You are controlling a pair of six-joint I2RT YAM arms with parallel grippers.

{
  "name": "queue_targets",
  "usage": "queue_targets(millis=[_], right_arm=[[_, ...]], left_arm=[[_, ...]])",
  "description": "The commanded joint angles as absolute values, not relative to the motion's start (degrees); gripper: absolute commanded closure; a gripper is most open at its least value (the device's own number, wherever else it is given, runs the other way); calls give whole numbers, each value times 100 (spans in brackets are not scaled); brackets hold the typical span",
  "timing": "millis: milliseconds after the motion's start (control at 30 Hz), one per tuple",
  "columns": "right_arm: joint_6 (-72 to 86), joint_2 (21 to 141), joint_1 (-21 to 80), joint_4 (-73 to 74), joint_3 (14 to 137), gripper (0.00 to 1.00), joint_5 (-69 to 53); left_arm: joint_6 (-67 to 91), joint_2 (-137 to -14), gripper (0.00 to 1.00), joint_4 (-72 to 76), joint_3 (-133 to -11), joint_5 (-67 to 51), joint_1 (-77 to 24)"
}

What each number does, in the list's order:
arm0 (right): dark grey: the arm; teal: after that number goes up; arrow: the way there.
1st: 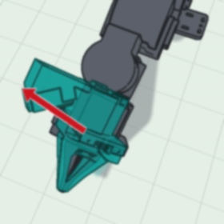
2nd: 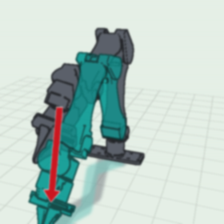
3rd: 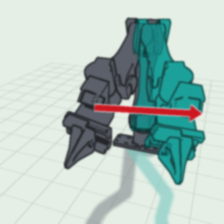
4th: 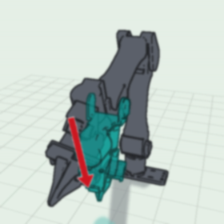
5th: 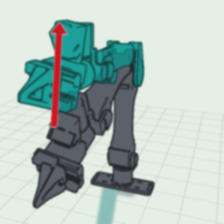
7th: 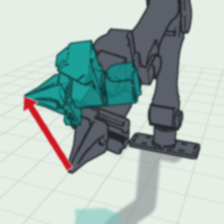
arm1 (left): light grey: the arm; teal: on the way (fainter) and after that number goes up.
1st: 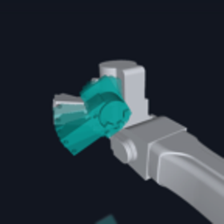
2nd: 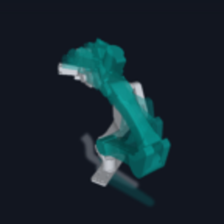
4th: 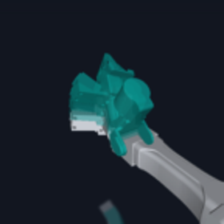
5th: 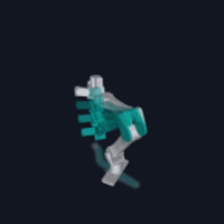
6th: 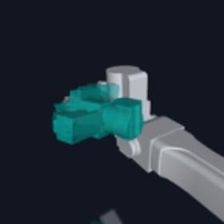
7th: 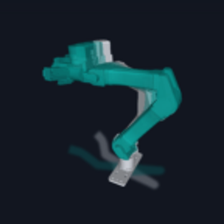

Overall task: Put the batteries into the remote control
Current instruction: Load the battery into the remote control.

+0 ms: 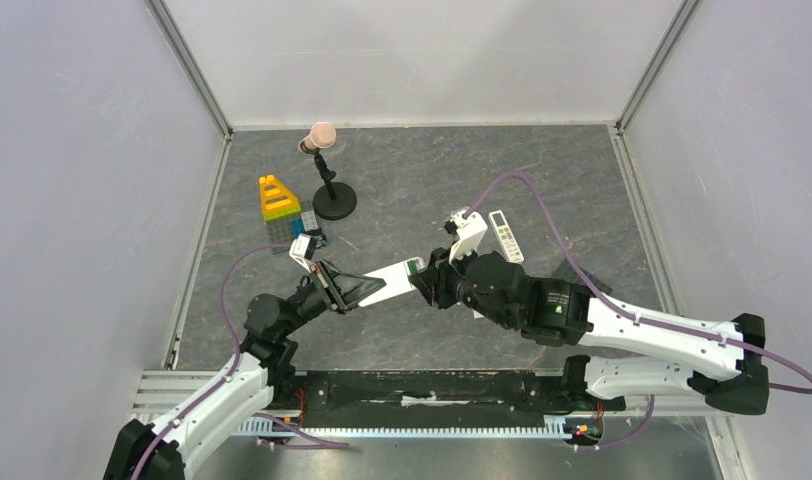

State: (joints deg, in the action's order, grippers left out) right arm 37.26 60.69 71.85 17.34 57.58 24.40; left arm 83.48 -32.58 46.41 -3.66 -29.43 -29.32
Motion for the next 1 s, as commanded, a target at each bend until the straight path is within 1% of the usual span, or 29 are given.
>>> queue_targets(millis=[0, 33, 100, 167, 200, 300, 400, 467, 533, 567, 700, 867, 967], right_arm=[[3797, 5871, 7203, 1743, 6029, 70, 2629], [3822, 5842, 7207, 1756, 6037, 65, 2621], [3887, 5737, 7207, 1750, 6034, 53, 2578], [3932, 5633, 7207, 1730, 6042, 44, 2429], [3954, 5590, 7207, 1723, 6081, 40, 2336], [4144, 5454, 7209, 1724, 6125, 34, 2126], [4645, 5275, 7207, 1743, 6032, 26, 2243], [5244, 5140, 7208, 1680, 5870, 18, 2456], [5810, 5009, 7207, 1201, 5587, 6, 2431], [6060, 4993, 7208, 964, 5480, 2, 2328], [6573, 5208, 7207, 778, 5499, 2, 2089], [7032, 5430, 7209, 646, 5335, 2, 2132], [7232, 5453, 7207, -55, 5028, 2, 2102]], left_arm=[[8521, -3239, 98, 5092, -343, -2843, -2892], [8510, -3237, 98, 5094, -343, -2848, -2897], [8499, -3239, 98, 5097, -334, -2852, -2893], [8490, -3234, 98, 5116, -325, -2863, -2897], [8505, -3221, 98, 5137, -313, -2852, -2892], [8542, -3181, 98, 5251, -259, -2798, -2893], [8556, -3101, 98, 5397, -238, -2775, -2892], [8547, -3008, 98, 5460, -230, -2760, -2892], [8513, -2871, 98, 5465, -221, -2738, -2893], [8497, -2805, 98, 5442, -226, -2723, -2897], [8503, -2618, 98, 5401, -263, -2669, -2893], [8501, -2570, 98, 5396, -290, -2659, -2892], [8499, -2564, 98, 5423, -281, -2668, -2893]])
